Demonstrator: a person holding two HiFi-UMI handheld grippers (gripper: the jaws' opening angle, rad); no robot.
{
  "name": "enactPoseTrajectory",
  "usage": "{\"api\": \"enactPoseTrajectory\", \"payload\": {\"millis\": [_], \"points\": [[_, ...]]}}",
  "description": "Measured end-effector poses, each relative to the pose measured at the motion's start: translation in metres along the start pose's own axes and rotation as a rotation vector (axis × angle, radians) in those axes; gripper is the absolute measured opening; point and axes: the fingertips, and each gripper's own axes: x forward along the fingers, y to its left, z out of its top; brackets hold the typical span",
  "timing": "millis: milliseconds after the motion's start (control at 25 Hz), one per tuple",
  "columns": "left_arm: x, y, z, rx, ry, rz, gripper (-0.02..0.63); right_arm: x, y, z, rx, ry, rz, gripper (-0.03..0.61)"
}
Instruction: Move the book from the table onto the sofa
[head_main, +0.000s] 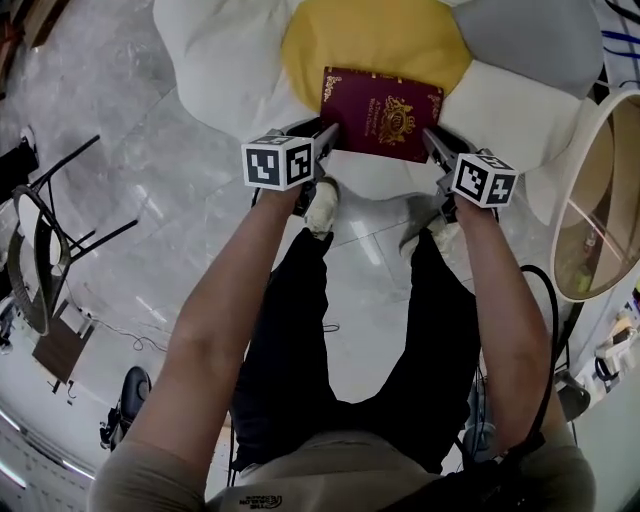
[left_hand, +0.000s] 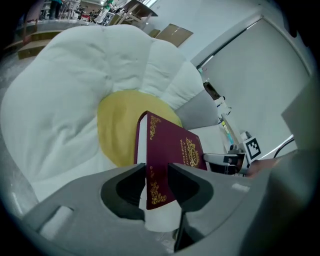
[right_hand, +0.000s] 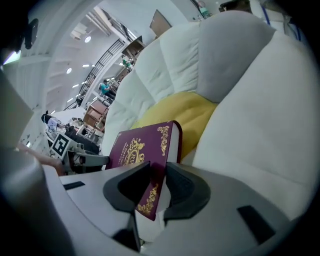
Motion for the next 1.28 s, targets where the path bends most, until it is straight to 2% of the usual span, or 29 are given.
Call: {"api": "enactPoseTrajectory", "payload": {"millis": [200,320,480,600,840,1040,1280], "points": [[0.017,0.008,-0.018,0.019,0.019,0.018,0.137,0.01,-0.009,-0.007,-0.019,0.005,-0.018,0.107],[0.016,0.011,-0.015,0.016,0.013,0.039,0.137,0.007,-0.011,-0.004,-0.015,0.005,-0.038,0.117],[-0.007,0.007,-0.005,0.027,0.011,0.073,0.137,-0.015,-0.003,-0.001,-0.01,0.008,-0.065,0.115],[-0.034,-0.006,0.001,0.041,0.016,0.078,0.137,-0.039,0.015,-0.001,-0.008,0.017,-0.054,0.114],[-0.093,-0.062,0.01,0.054,0.007,0.031,0.137,-0.095,0.058,0.002,-0.043,0.032,-0.05,0.084],[-0.144,-0.12,0.014,0.09,-0.003,-0.022,0.137,-0.15,0.105,0.011,-0.093,0.035,-0.039,0.048],[-0.211,-0.184,0.012,0.135,-0.017,-0.091,0.136,-0.221,0.161,0.006,-0.099,0.032,-0.015,0.018]]}}
